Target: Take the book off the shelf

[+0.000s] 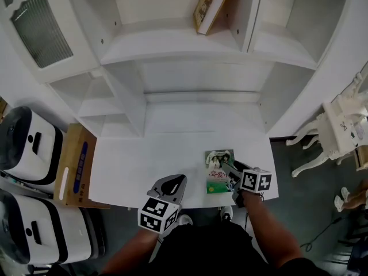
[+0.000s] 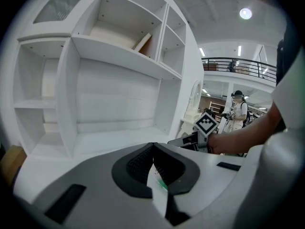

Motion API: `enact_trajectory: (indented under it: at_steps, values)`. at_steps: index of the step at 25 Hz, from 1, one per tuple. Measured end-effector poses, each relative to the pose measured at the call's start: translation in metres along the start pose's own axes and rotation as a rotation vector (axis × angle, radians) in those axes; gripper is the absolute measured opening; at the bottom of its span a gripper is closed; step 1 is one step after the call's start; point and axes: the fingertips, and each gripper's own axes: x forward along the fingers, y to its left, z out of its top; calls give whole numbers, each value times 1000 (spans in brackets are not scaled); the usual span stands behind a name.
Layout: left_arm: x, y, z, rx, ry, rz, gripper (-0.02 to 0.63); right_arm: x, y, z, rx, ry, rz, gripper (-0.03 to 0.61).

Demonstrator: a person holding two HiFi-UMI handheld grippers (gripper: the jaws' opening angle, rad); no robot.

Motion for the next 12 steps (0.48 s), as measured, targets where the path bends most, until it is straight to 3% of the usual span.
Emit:
enact_trajectory:
  at_steps: [2,4,8,12]
  values:
    - [-4,0,-1,0,-2,-18,11,-19,22,4,-34,-72,25,247]
    - [-8,-3,0,6,-9,-41,11,-36,41,6,-63,-122,42,43]
    - [-12,-11,0,25,-18,-85,11,-65,77,11,-131,-193,85,29]
    - [-15,-16,0,21,-23,-92,11,-89,96,16,-260,-245,32,28]
